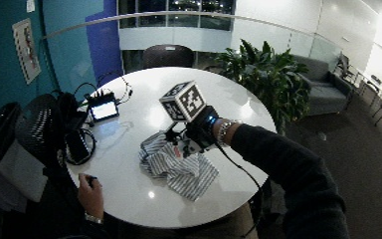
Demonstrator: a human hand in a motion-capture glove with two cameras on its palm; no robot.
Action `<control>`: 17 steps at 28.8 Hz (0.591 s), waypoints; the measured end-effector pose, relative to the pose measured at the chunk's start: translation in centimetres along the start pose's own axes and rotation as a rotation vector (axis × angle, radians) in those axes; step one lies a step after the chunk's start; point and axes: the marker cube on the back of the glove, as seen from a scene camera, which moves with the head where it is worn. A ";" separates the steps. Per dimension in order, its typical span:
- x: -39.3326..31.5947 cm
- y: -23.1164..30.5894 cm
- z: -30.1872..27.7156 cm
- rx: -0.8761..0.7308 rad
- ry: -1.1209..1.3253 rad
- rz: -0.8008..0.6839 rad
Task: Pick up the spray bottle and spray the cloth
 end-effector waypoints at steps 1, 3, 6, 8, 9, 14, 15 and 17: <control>0.0 0.4 -0.2 0.022 -0.020 -0.001; 0.1 1.3 -0.8 0.094 -0.076 -0.005; 0.0 2.6 -2.4 0.242 -0.201 -0.027; -0.5 3.1 -3.8 0.349 -0.307 -0.059; -0.9 3.2 -4.7 0.408 -0.365 -0.081; -3.8 2.3 -9.3 0.699 -0.658 -0.225; -4.5 1.8 -9.9 0.742 -0.704 -0.248; -5.8 0.9 -10.7 0.817 -0.779 -0.279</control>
